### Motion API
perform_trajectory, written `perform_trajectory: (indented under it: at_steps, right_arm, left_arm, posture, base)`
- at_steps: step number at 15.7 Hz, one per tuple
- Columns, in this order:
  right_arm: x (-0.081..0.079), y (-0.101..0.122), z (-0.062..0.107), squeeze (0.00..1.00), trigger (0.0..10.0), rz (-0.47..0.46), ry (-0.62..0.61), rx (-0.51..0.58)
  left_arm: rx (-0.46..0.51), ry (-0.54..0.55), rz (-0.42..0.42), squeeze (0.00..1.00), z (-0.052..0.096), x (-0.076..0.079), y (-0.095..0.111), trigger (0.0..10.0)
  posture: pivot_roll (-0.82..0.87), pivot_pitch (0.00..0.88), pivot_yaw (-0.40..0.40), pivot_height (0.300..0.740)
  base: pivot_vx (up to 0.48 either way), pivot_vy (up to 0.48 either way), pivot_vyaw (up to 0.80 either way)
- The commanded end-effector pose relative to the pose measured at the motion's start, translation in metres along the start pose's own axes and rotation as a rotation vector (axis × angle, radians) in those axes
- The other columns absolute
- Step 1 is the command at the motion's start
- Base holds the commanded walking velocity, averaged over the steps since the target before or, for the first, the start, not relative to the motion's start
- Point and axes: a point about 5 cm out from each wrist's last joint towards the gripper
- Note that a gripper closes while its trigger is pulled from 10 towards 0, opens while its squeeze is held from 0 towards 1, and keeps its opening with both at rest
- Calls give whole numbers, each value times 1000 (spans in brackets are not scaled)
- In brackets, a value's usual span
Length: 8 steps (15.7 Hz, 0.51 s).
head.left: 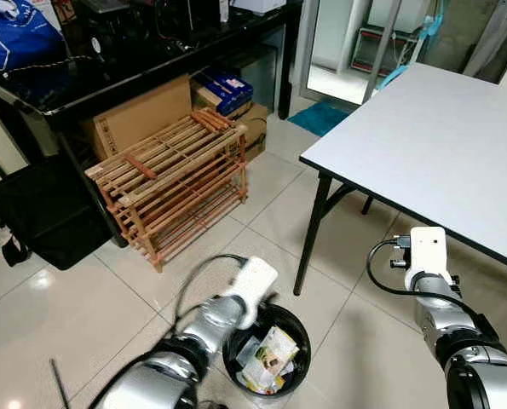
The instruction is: Picking trash to rubbish bin
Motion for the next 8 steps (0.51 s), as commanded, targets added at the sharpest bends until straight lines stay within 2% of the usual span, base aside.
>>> perform_trajectory:
  at_steps: [1,2,3,4,5,6,8]
  right_arm:
    - [-5,2,0,0,10000,-10,15,16]
    - [-10,14,-1,0,10000,-26,37,68]
    - [-13,35,-3,0,10000,-51,53,148]
    - [-15,62,-5,0,10000,-71,51,249]
    - [-15,87,-4,0,10000,-99,40,348]
    - [-14,121,2,0,10000,-156,21,492]
    - [-15,158,21,0,10000,-233,0,699]
  left_arm:
    - [6,102,24,0,4,-18,-1,10000]
    - [92,337,120,0,17,-55,3,10000]
    - [207,494,193,0,30,-85,15,10000]
    - [341,584,203,0,43,-106,33,10000]
    - [460,623,200,0,53,-118,51,10000]
    - [611,641,168,0,65,-126,77,10000]
    - [821,639,98,0,80,-123,110,10000]
  posture:
    - [-47,20,42,740]
    - [-46,23,43,740]
    - [-36,24,41,740]
    - [-28,22,40,740]
    - [-25,19,42,740]
    - [-18,13,42,740]
    - [-17,4,47,740]
  base:
    - [0,0,0]
    - [0,0,0]
    - [0,0,0]
    - [0,0,0]
    - [0,0,0]
    - [0,0,0]
    - [0,0,0]
Point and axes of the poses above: a point about 5 cm out from each wrist's last joint towards the gripper, its own z axis pointing back from the gripper into the wrist, its own y axis along the axis of the wrist's last joint, x = y × z, and after that the axes turned 10 degrees about z, right-handed
